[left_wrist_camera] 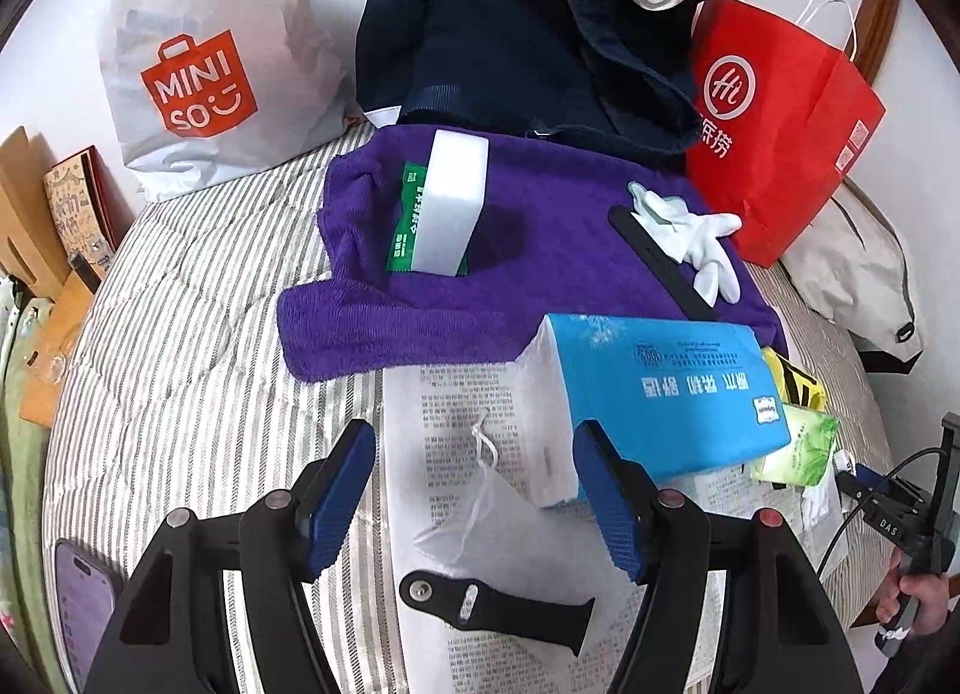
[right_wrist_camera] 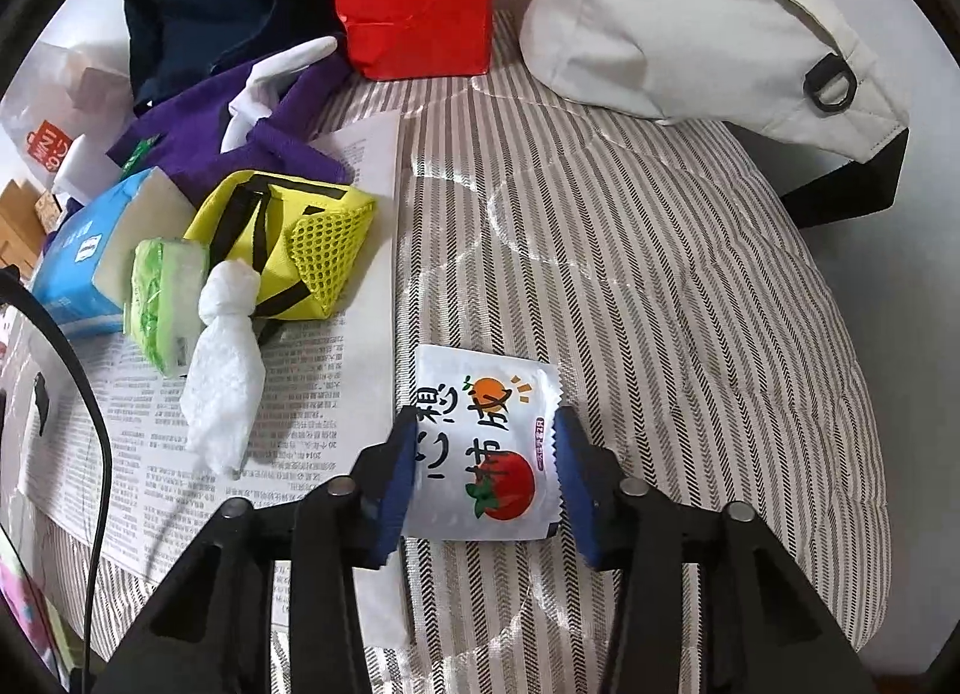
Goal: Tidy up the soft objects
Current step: 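Grasp the second black watch strap piece with the left tool while the right tool holds the packet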
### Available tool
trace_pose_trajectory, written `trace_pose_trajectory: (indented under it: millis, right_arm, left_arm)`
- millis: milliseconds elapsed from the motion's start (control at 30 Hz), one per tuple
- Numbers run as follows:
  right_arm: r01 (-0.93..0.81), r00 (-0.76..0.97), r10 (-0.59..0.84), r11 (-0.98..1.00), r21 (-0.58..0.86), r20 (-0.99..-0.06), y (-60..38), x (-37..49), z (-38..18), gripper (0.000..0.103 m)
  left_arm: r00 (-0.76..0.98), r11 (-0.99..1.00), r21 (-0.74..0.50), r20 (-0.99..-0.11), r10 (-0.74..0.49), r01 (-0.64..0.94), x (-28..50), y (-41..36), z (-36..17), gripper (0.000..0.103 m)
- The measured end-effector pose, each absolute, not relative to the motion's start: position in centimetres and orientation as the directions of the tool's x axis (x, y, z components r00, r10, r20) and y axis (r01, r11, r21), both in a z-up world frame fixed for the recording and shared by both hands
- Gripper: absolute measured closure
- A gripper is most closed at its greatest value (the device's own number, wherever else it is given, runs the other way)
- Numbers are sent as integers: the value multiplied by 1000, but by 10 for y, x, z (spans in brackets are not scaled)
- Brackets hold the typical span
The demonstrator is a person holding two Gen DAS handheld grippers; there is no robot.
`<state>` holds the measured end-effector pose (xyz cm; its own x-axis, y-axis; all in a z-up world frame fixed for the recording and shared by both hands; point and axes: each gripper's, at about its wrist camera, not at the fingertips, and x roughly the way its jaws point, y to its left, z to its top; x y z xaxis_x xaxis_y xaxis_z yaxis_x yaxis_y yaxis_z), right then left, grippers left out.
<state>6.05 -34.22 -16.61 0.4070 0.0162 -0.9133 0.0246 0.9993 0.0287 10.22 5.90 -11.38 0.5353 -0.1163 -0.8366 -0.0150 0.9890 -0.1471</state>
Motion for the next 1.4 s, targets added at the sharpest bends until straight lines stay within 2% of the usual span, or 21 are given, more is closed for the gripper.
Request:
trace_pose_trajectory:
  millis: [200,533,667,800,1400]
  right_arm:
    - [22,407,34,999,47,-913,-343,61,-159,71]
    - [3,471,68,997,79,-880,-335,60,-122,72]
    - [-16,485,92,995,96,-869,-327,58,-111,72]
    - [-33,493,110,994,107,-863,-319,55,-105,72]
    - [-119,469,184,982,145,-864,-290,49,-115,72]
  left_arm:
    - [529,988,-154,-840,-121,-18,91,64,-120,36]
    - [505,987,-163,-852,-135,-11,73,63,-136,35]
    - [515,983,-176,-840,-173,43,77,45,-133,35]
    - [532,989,-117,-833,-149,94,81,24,-126,27]
    - [454,993,-93,-883,-116,73,43,29,-163,25]
